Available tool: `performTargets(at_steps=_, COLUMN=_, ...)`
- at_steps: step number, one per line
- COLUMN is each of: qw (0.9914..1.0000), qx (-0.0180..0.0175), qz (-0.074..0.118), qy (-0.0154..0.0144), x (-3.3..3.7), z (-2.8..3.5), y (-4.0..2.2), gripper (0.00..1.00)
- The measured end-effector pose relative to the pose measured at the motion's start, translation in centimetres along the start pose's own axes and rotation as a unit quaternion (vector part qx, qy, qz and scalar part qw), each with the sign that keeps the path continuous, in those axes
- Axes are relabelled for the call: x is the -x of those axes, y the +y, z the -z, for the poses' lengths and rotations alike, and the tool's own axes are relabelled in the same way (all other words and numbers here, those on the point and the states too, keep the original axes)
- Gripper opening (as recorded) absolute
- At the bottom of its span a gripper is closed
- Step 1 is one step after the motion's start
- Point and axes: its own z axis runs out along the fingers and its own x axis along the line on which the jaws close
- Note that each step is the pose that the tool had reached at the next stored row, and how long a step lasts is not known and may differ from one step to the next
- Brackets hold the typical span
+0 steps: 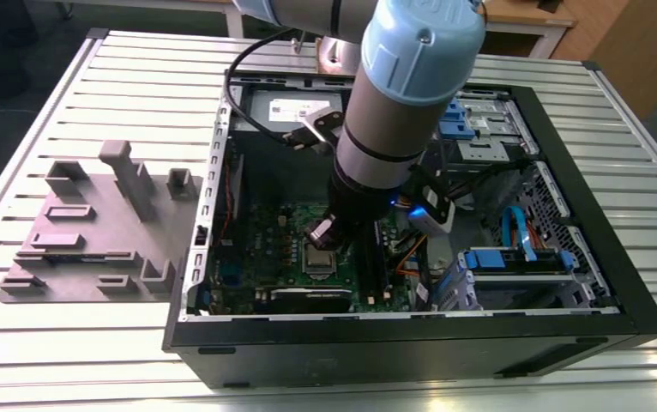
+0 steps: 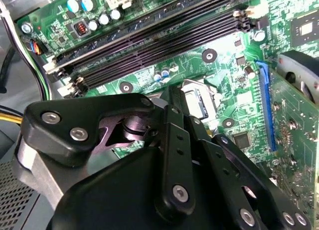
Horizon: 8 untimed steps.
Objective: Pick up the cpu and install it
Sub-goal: 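Install the first cpu locking lever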
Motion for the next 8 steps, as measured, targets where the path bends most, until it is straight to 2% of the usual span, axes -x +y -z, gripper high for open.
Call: performTargets(at_steps=8, qw=1.00000, qx=-0.0002, qz=-0.002, qy=0.0000, x=-0.18, z=0.01, y=-0.41, gripper=0.10)
